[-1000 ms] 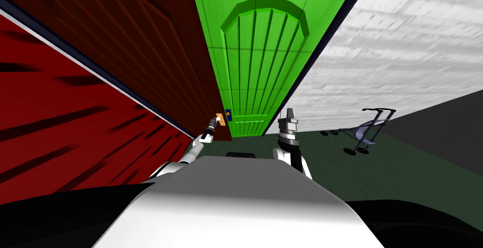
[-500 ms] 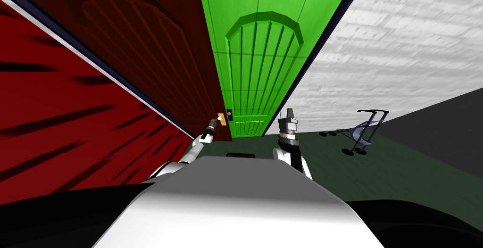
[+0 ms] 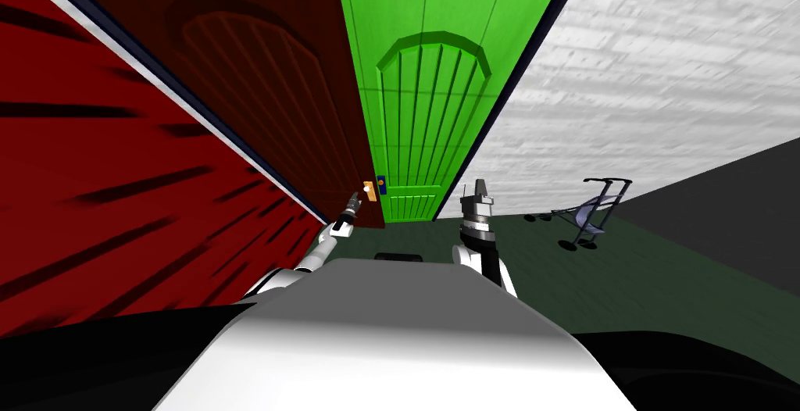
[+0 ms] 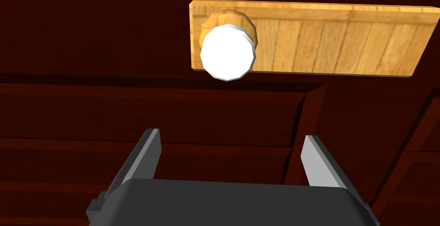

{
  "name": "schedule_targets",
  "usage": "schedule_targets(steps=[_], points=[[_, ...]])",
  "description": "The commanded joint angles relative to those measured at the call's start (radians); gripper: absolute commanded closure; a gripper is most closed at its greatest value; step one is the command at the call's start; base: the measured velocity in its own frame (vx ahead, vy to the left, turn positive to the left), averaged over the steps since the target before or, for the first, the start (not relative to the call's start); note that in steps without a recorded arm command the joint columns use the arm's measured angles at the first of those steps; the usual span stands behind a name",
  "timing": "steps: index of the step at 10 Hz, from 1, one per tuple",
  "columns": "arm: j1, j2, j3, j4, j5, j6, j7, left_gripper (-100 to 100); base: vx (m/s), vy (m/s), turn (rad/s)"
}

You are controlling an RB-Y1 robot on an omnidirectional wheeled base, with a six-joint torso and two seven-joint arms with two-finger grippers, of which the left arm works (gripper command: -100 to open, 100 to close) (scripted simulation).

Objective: Pull the door open

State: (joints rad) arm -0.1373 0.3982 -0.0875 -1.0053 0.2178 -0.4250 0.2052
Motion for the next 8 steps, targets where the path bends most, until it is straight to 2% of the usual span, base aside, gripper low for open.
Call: schedule_targets(steps=[1, 2, 3, 4, 6, 8], points=[[0.004, 0.003, -0.010, -0.018, 0.001, 0.005, 0.006, -100, -0.203, -0.065, -0.013], [0.005, 0.004, -0.018, -0.027, 0.001, 0.007, 0.010, -100, -0.207, -0.089, -0.013], [0.002, 0.005, -0.014, -0.016, 0.001, 0.003, 0.008, -100, -0.092, -0.042, 0.001], [0.014, 0.011, 0.011, 0.010, 0.003, 0.000, 0.002, -100, 0.086, 0.093, 0.166], [0.015, 0.011, 0.021, 0.021, 0.003, -0.002, -0.003, -100, 0.158, 0.115, 0.042], [0.008, 0.005, 0.026, 0.028, 0.002, -0.006, -0.008, -100, 0.213, 0.048, -0.034]])
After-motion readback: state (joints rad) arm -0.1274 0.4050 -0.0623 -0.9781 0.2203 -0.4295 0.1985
